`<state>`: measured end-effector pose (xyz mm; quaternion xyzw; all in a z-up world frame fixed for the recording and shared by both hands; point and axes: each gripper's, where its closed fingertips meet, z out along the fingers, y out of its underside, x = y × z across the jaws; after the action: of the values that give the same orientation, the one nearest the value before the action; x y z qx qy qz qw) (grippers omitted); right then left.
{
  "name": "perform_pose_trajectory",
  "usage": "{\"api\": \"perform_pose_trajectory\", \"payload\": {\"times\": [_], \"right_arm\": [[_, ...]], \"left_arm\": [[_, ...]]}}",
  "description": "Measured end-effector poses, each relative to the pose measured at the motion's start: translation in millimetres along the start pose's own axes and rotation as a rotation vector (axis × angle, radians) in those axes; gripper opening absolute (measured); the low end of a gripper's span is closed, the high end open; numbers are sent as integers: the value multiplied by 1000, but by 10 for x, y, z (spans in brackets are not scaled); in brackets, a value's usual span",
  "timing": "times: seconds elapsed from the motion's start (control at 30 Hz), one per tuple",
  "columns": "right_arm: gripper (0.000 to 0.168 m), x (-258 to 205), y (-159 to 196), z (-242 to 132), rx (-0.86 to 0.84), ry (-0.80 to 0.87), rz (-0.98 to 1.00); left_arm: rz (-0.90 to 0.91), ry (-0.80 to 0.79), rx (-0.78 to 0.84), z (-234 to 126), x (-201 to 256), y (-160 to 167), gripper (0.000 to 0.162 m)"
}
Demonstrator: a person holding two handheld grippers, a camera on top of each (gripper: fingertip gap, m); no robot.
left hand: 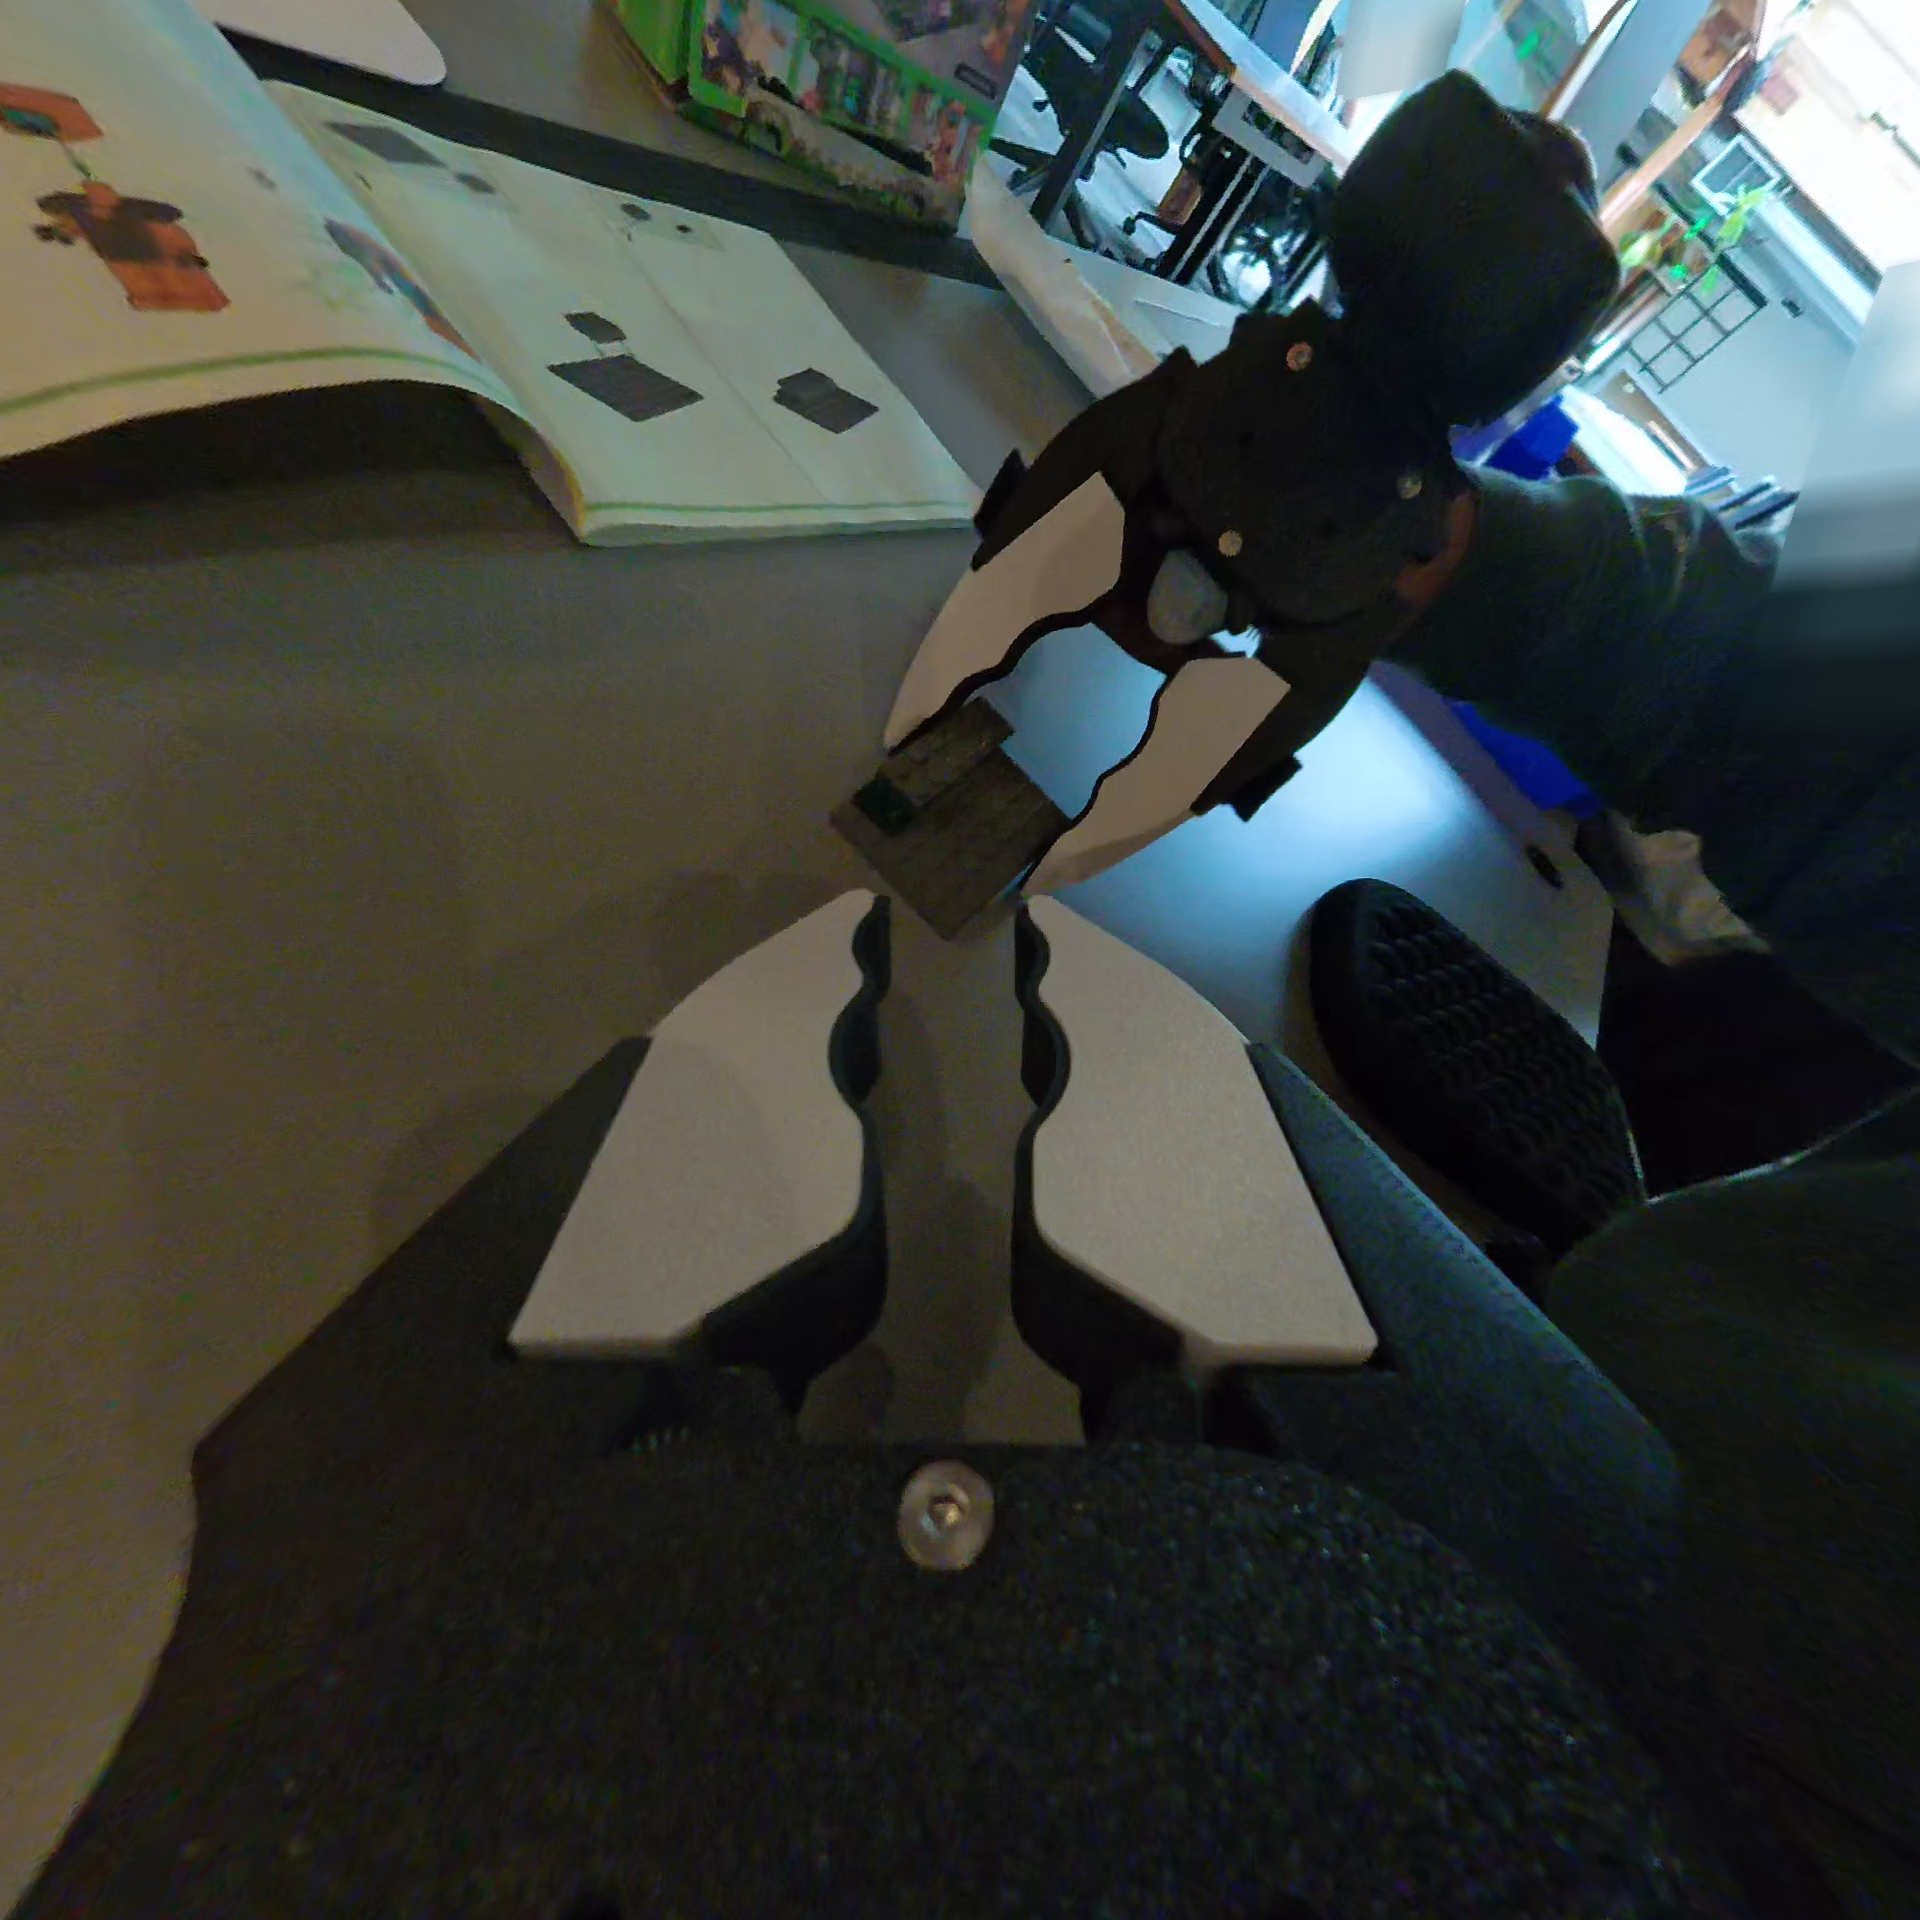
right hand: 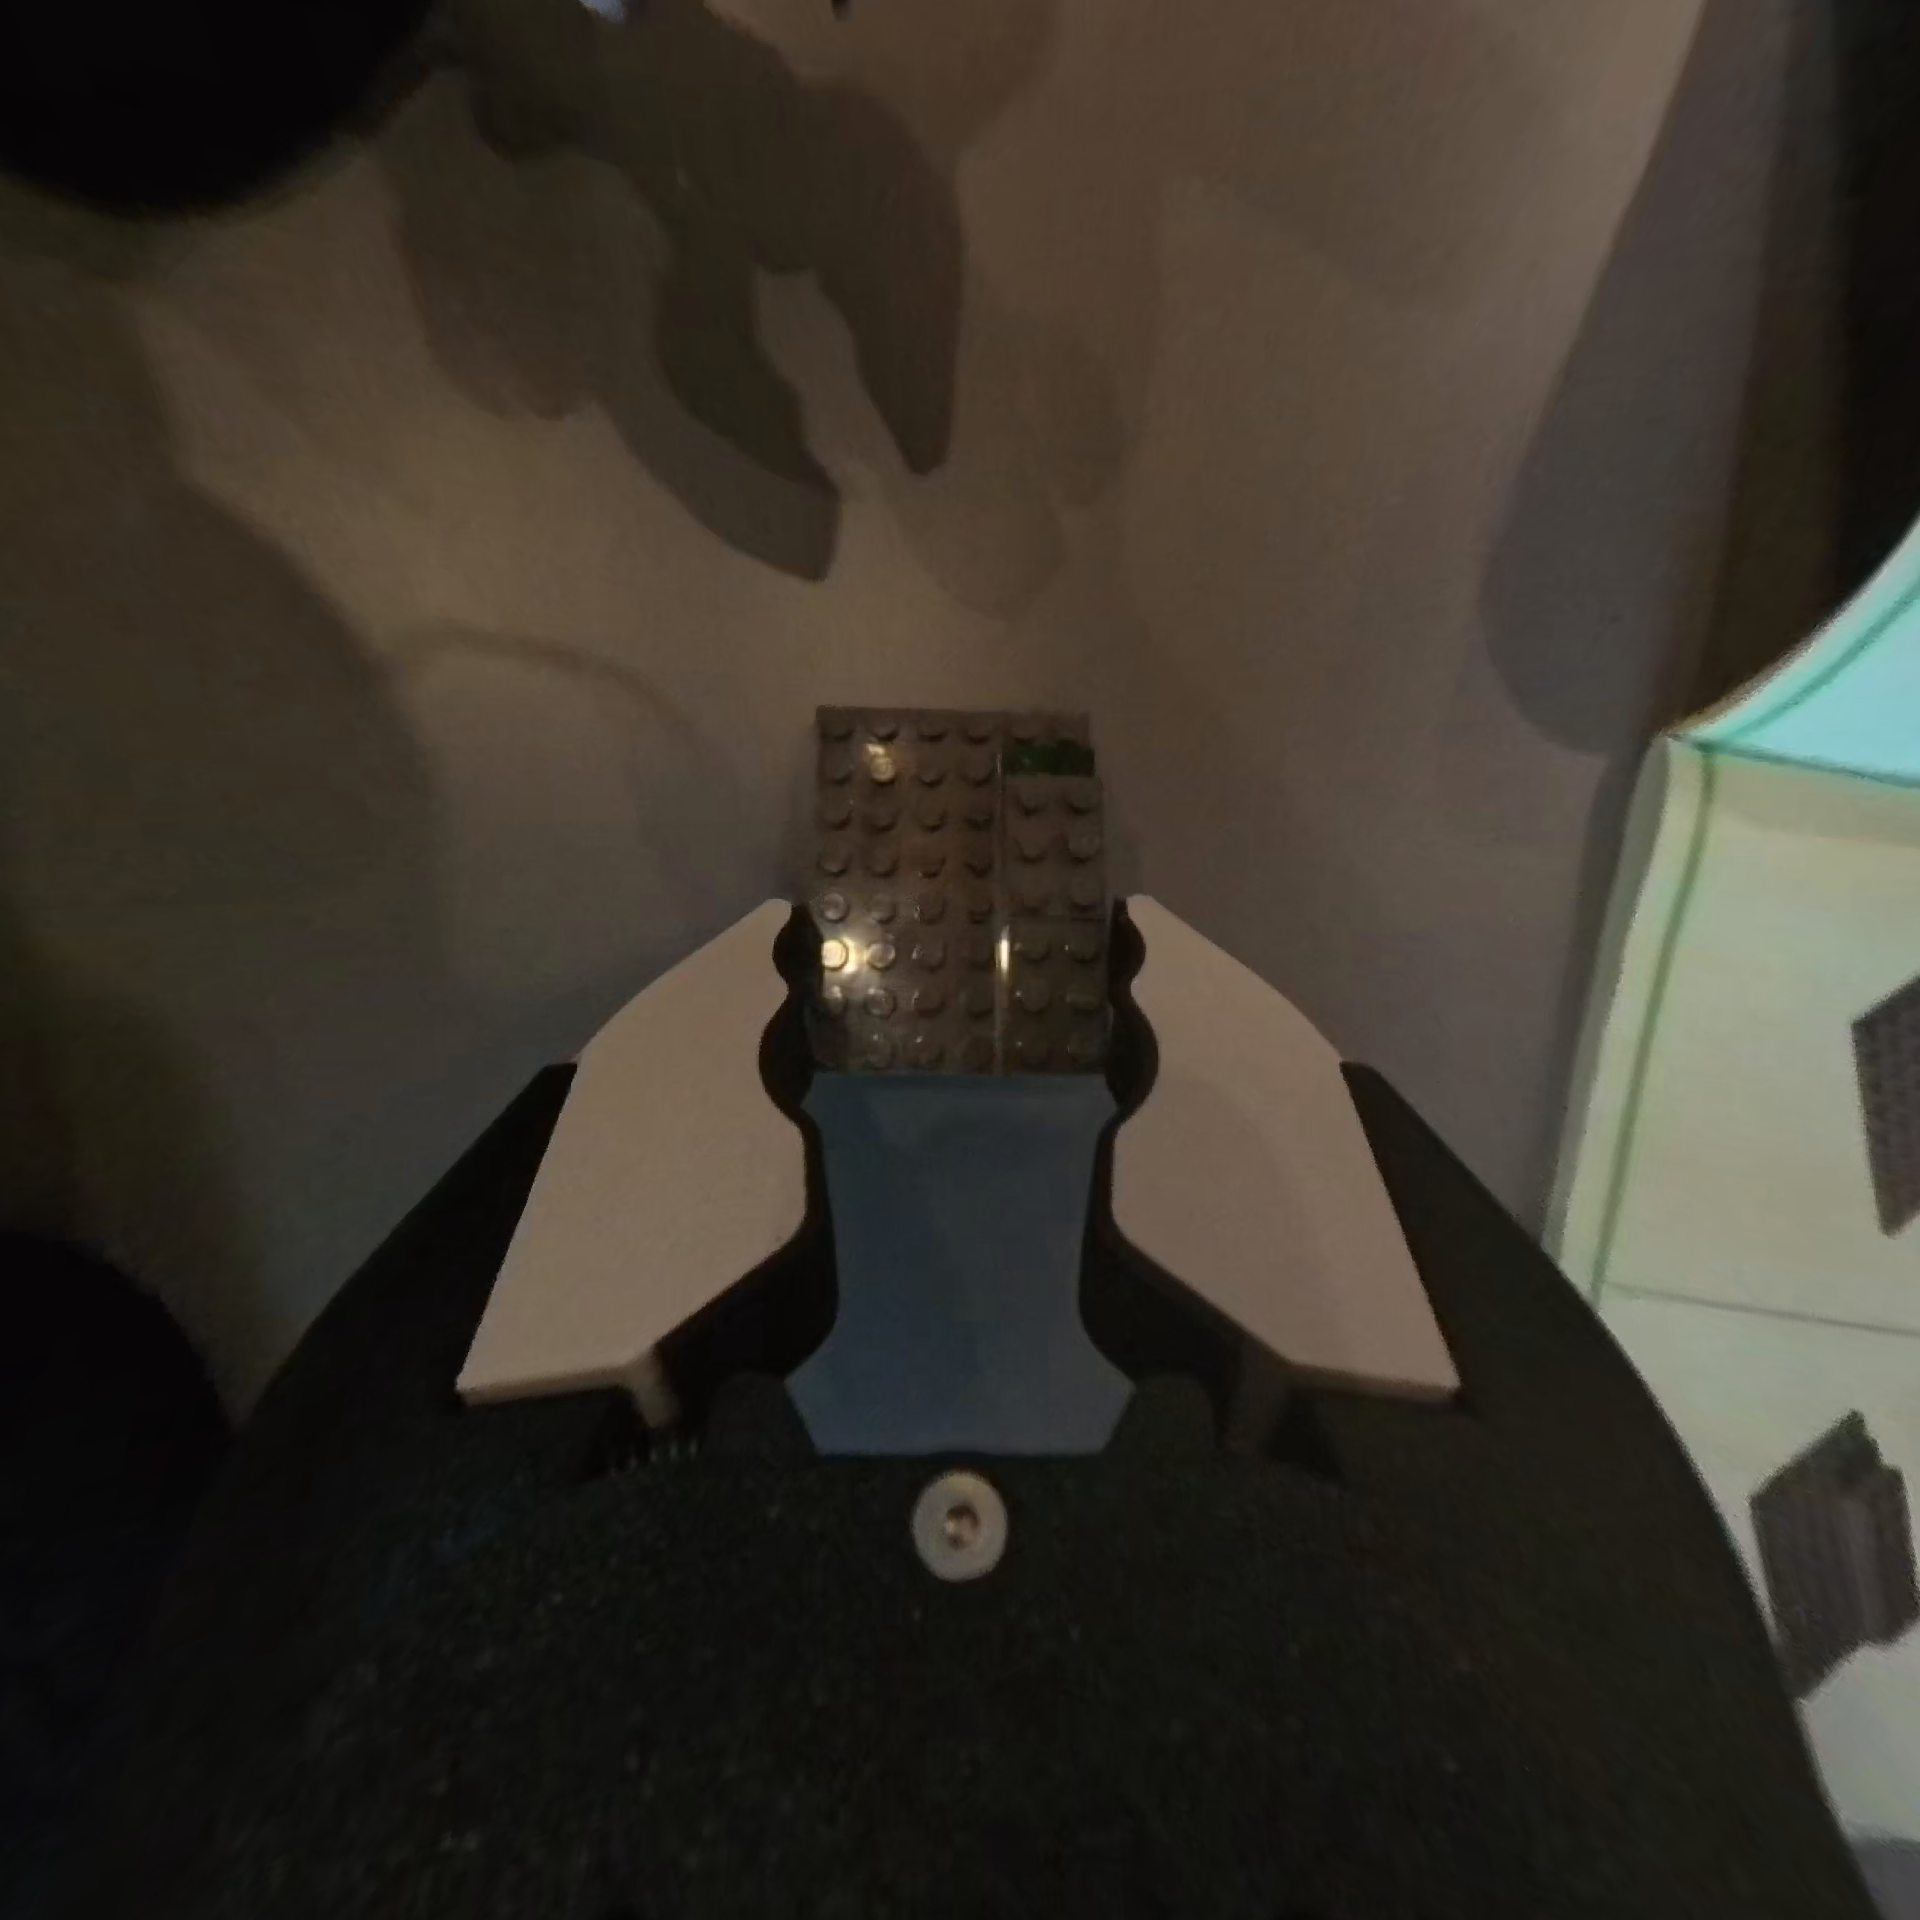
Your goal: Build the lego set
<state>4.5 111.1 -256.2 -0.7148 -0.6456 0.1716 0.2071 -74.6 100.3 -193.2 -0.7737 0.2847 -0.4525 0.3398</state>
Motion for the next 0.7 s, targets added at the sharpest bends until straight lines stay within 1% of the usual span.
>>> {"api": "perform_pose_trajectory", "payload": {"times": [0.23,0.47,0.57,0.7], "right_arm": [[55,-3,-2,-2,22,-19,-67],[60,18,9,-31,36,-33,-78],[59,18,-21,-163,76,5,-48],[59,-15,103,-271,104,53,10]], "left_arm": [[26,8,-3,20,37,-1,22],[70,-8,-24,48,72,34,21],[116,-15,-57,75,85,62,21],[243,-5,-139,148,79,122,25]]}}
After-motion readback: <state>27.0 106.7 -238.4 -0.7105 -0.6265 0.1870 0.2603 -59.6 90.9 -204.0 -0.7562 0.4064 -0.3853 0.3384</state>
